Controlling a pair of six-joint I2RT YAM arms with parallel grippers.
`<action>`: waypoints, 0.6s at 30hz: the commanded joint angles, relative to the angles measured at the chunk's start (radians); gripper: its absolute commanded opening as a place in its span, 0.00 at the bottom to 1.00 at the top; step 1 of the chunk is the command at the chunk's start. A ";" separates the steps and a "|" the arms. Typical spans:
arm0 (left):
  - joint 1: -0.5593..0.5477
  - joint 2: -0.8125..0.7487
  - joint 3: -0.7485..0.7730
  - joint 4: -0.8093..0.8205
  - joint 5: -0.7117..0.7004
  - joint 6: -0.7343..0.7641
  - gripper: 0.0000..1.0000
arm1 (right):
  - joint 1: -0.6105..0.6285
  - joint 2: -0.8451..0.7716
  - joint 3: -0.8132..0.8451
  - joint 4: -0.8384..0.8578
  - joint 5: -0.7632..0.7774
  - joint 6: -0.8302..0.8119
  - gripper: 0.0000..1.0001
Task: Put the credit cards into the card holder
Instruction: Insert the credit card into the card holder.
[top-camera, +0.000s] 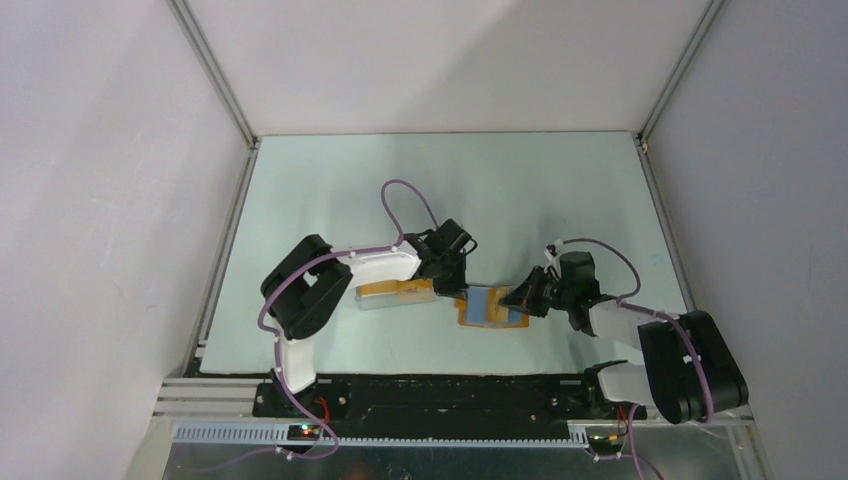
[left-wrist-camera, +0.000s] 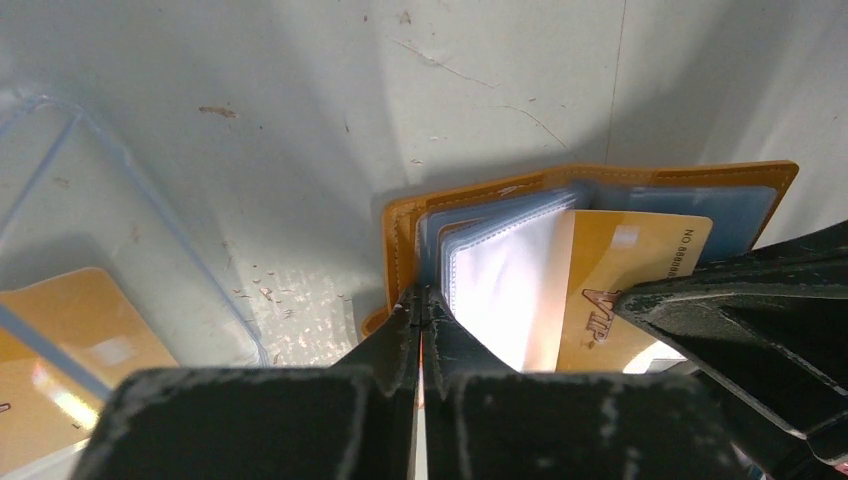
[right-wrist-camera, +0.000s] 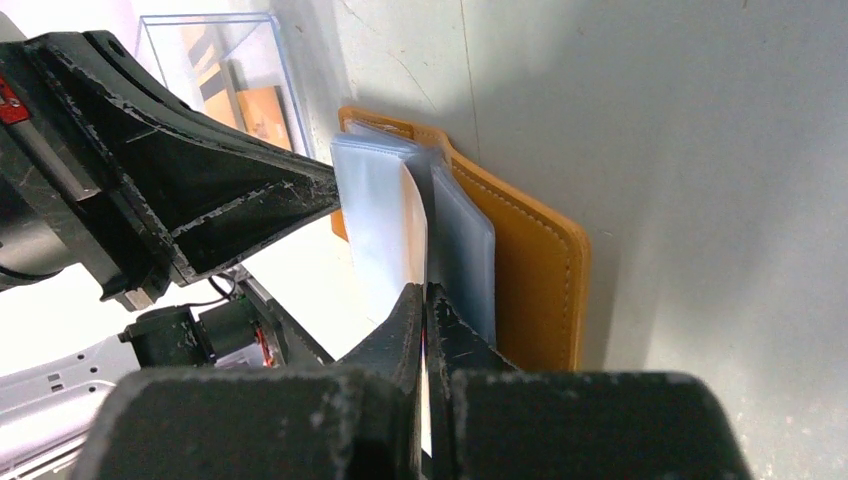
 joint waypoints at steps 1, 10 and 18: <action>-0.006 0.086 -0.026 -0.003 -0.008 0.004 0.00 | 0.013 0.059 -0.016 -0.003 -0.028 -0.003 0.00; -0.007 0.089 -0.024 -0.003 -0.002 0.006 0.00 | 0.011 0.211 0.028 0.048 -0.068 -0.049 0.00; -0.005 0.081 -0.032 -0.004 -0.005 0.002 0.00 | 0.068 0.242 0.068 0.066 -0.070 -0.004 0.06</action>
